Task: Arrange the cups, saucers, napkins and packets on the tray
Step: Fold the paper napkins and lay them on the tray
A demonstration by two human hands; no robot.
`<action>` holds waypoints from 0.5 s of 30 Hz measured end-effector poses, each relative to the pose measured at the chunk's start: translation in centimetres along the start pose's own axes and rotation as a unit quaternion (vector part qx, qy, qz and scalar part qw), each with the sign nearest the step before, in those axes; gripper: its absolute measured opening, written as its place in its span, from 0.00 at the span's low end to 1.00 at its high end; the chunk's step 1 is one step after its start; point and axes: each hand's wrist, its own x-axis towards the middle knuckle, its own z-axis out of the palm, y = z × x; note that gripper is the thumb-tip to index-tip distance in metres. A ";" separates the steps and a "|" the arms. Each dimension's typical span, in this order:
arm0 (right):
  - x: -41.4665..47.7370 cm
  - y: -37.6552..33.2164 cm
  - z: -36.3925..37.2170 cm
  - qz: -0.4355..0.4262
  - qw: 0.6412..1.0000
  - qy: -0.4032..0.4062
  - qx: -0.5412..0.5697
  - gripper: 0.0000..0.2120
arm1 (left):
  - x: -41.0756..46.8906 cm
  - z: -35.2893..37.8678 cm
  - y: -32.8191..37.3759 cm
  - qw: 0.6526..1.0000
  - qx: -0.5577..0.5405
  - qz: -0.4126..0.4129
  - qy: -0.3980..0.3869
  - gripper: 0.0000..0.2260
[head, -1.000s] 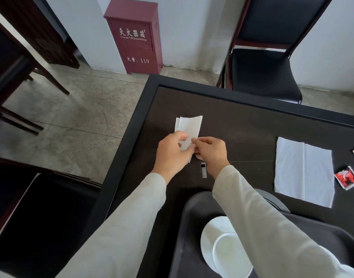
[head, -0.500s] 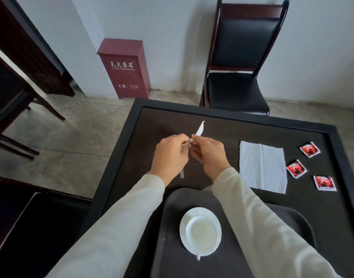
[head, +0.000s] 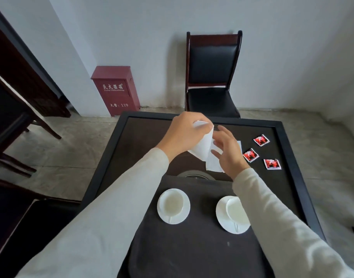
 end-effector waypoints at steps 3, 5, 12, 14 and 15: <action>-2.2 -1.2 -3.1 0.000 0.999 -0.047 0.024 0.35 | -1.7 -0.1 2.8 0.999 -0.048 -0.014 -0.006 0.06; -3.8 -1.8 -4.7 -0.011 0.995 -0.091 0.045 0.29 | -3.1 -0.2 4.0 0.997 -0.073 -0.033 -0.005 0.05; -9.0 -1.5 -6.6 -0.040 0.990 -0.128 0.055 0.18 | -8.4 -0.5 5.5 0.981 -0.158 -0.097 0.050 0.06; -10.7 -1.2 -6.9 -0.026 0.990 -0.113 0.083 0.19 | -10.2 -0.4 5.2 0.978 -0.164 -0.114 0.054 0.05; -11.5 -1.0 -7.1 -0.019 0.989 -0.113 0.089 0.20 | -11.2 -0.4 4.8 0.975 -0.169 -0.128 0.059 0.05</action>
